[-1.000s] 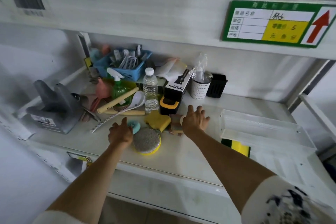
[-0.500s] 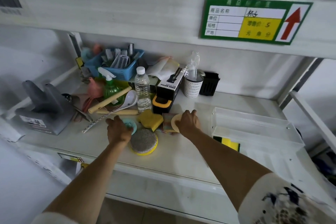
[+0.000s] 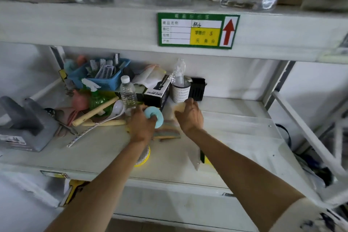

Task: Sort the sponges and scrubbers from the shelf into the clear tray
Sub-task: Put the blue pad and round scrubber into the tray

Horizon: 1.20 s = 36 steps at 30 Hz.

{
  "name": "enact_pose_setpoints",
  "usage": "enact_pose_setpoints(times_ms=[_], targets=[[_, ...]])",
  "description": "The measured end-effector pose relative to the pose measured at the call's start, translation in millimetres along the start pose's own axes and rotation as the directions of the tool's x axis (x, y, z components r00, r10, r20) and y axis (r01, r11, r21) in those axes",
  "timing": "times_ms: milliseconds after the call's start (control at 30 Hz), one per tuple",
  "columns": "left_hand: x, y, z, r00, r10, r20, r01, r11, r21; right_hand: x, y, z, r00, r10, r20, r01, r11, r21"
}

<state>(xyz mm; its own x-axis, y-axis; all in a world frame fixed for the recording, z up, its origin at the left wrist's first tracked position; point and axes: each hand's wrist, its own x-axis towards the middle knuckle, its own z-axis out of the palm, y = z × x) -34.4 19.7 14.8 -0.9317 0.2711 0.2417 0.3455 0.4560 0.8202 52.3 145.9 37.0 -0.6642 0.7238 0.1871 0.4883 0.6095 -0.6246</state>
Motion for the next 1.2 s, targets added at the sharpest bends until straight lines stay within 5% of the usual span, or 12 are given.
enact_pose_setpoints(times_ms=[367, 833, 1200], targets=[[-56.0, 115.1, 83.5, 0.902, 0.319, 0.29, -0.289, 0.947, -0.144, -17.3, 100.2, -96.3, 0.953, 0.246, -0.179, -0.254, 0.967, -0.024], [-98.4, 142.5, 151.2, 0.693, 0.223, 0.686, -0.475, 0.857, 0.201, -56.2, 189.8, -125.6, 0.909, 0.413, -0.06, -0.416, 0.889, -0.189], [-118.3, 141.1, 162.6, 0.611, 0.215, 0.762, -0.721, 0.55, 0.422, -58.0, 203.8, -112.6, 0.928, 0.373, -0.002, -0.343, 0.851, -0.397]])
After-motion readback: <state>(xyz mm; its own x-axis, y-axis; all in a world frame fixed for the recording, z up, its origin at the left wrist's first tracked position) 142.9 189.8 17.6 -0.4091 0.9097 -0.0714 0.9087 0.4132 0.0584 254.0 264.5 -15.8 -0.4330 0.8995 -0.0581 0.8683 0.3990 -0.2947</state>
